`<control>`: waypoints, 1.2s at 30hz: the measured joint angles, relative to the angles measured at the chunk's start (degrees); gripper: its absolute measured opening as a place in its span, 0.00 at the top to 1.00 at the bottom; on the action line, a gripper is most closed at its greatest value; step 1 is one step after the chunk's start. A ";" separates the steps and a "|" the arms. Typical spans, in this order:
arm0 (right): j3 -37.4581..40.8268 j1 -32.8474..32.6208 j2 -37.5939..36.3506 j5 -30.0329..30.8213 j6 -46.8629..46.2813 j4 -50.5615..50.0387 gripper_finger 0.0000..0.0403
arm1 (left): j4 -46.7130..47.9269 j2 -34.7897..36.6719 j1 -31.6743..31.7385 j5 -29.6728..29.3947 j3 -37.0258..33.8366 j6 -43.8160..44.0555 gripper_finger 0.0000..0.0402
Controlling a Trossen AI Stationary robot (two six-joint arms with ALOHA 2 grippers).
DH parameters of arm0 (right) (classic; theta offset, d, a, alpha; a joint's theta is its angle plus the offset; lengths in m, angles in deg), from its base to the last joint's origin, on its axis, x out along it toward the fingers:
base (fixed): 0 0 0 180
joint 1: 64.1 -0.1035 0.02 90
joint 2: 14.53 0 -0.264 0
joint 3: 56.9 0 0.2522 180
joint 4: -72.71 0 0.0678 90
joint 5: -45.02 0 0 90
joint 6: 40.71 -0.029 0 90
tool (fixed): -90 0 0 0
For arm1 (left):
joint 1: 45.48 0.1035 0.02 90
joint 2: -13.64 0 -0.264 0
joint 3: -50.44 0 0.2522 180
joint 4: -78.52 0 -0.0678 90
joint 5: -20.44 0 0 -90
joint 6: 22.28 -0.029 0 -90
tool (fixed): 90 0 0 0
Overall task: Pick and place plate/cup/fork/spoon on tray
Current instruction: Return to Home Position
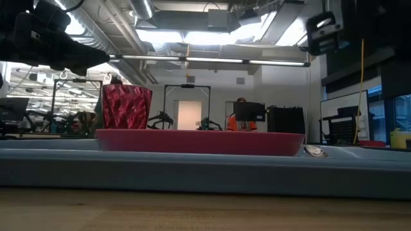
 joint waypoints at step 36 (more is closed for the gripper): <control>5.52 2.98 -3.50 2.49 -19.05 4.49 0.89 | 0.00 0.00 0.00 0.00 -0.01 -0.01 0.79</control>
